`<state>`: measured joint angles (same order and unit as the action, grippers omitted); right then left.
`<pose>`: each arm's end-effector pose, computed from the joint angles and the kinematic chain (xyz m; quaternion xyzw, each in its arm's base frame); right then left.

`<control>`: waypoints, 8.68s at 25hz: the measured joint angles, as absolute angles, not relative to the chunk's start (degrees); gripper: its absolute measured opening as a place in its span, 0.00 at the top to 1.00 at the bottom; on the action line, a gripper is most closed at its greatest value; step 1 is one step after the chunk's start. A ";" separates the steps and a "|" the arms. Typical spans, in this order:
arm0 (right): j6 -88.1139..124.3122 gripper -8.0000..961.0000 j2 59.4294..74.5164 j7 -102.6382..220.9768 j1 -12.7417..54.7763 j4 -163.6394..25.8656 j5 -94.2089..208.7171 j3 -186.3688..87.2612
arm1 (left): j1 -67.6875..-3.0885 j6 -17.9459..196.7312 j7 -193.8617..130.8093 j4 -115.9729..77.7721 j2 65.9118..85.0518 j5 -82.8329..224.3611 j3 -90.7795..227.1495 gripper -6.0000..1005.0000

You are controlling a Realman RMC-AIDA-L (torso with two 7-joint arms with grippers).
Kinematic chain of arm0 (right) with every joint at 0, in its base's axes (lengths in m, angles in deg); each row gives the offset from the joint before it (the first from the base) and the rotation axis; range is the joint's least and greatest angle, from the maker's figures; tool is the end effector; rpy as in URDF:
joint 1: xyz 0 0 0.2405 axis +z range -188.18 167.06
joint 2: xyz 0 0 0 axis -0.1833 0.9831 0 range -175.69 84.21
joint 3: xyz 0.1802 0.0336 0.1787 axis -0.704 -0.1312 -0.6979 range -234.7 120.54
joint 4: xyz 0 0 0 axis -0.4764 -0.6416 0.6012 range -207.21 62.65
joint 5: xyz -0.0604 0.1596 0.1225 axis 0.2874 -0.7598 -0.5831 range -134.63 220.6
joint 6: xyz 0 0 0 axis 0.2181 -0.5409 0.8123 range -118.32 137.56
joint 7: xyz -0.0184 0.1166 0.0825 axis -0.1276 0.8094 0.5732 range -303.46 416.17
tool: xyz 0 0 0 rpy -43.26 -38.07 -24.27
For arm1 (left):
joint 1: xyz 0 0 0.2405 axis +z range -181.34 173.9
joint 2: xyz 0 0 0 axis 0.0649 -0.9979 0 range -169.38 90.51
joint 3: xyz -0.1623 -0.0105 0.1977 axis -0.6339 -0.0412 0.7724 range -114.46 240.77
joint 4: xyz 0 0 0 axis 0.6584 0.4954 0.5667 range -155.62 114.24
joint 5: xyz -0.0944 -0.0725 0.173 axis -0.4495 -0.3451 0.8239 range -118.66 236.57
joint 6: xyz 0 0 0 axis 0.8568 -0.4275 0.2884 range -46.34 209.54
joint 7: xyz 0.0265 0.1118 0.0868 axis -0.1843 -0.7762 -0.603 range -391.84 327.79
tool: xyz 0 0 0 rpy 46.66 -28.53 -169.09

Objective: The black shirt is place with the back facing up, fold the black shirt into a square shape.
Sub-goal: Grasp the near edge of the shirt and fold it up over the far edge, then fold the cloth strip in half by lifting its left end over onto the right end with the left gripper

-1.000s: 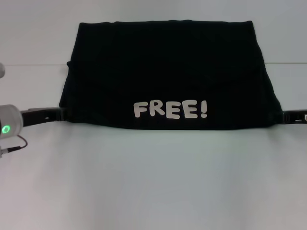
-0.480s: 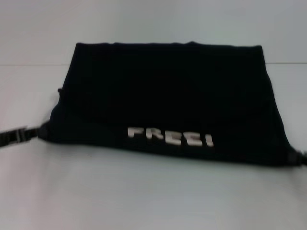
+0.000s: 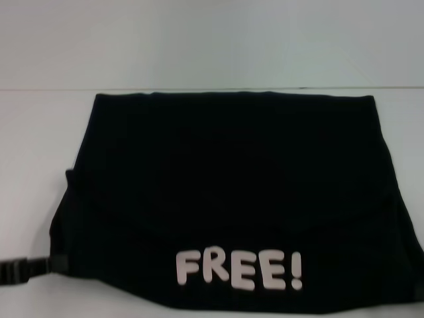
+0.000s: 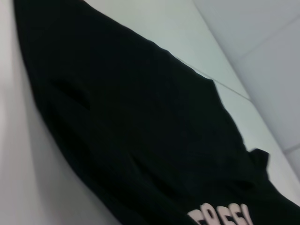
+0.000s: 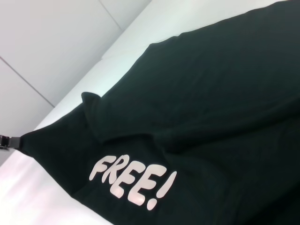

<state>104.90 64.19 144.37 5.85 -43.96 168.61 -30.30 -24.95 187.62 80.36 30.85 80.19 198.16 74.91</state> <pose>0.3796 0.2295 0.0480 -0.8533 0.4572 0.2120 0.1339 -0.3448 0.2439 0.0631 -0.7857 -0.5668 -0.2187 0.1168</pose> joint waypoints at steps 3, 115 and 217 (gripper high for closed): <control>107.02 0.95 63.99 143.78 4.06 -43.97 168.67 -30.30 | -23.81 190.83 79.10 30.95 80.21 199.22 73.32 0.98; 85.25 0.22 64.10 161.12 32.09 -45.00 170.76 -30.31 | -39.15 177.76 106.91 27.26 77.13 203.62 77.14 0.11; 81.85 0.25 64.17 161.12 33.91 -42.75 169.64 -30.27 | -40.34 151.27 116.57 13.22 76.41 205.99 76.69 0.95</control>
<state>81.85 64.17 161.12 33.91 -42.75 169.64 -30.27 -40.34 151.27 116.57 13.22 76.41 205.99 76.69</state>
